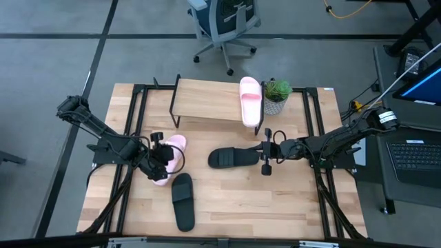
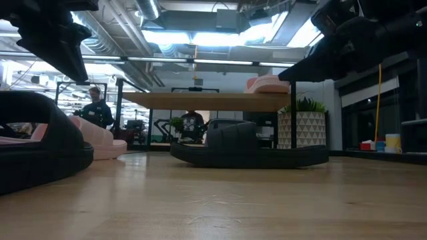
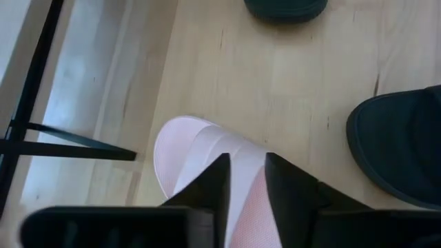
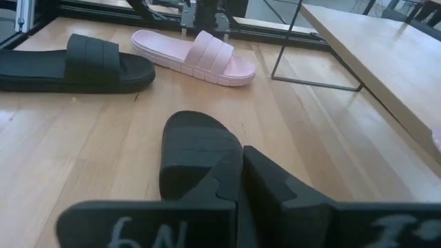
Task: Pick and place slides into the shelf
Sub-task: Put the pink slides on the shelf
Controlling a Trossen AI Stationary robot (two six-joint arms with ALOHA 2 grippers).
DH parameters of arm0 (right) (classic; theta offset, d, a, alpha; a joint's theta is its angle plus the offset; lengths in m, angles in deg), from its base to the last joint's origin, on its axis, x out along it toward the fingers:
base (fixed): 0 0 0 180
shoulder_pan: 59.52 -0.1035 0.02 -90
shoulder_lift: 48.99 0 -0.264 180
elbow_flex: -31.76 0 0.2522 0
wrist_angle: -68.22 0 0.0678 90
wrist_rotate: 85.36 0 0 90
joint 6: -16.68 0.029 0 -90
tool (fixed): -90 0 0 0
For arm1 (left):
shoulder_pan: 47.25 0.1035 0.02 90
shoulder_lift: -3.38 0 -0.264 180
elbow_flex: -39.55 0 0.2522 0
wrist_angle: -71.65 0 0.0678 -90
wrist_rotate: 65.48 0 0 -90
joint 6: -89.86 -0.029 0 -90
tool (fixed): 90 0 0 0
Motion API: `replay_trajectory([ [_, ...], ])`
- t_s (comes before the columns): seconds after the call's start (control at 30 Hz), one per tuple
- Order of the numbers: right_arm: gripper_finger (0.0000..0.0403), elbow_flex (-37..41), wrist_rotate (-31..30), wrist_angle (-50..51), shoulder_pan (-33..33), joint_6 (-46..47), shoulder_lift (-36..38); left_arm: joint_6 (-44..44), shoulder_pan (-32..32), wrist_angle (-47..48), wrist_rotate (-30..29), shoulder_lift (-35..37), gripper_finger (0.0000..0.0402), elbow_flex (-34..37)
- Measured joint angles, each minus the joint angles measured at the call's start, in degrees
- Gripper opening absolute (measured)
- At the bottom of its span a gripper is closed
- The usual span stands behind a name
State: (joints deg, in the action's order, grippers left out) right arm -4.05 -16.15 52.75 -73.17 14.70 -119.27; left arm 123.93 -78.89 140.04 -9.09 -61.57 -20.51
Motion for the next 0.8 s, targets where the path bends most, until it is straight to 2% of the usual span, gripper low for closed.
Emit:
replay_trajectory([
  [0.13, 0.0020, -0.02, 0.02, -0.18, 0.00, 0.02, 0.00, -0.12, 0.00, 0.07, 0.47, 0.00, 0.0121, 0.00],
  [0.23, 0.0021, -0.02, 0.04, -0.15, 0.00, 0.00, 0.00, -0.13, 0.00, 0.30, 1.52, 0.00, 0.0130, 0.30],
  [0.6, 0.0021, -0.02, 0.04, -0.10, 0.00, -2.90, 0.00, -0.15, -0.04, 0.44, 3.12, 0.00, 0.0130, 3.97],
  [0.8, 0.0021, -0.02, 0.04, -0.09, 0.00, -3.06, 0.00, -0.15, -0.04, 0.12, 4.29, -0.90, 0.0117, 5.33],
])
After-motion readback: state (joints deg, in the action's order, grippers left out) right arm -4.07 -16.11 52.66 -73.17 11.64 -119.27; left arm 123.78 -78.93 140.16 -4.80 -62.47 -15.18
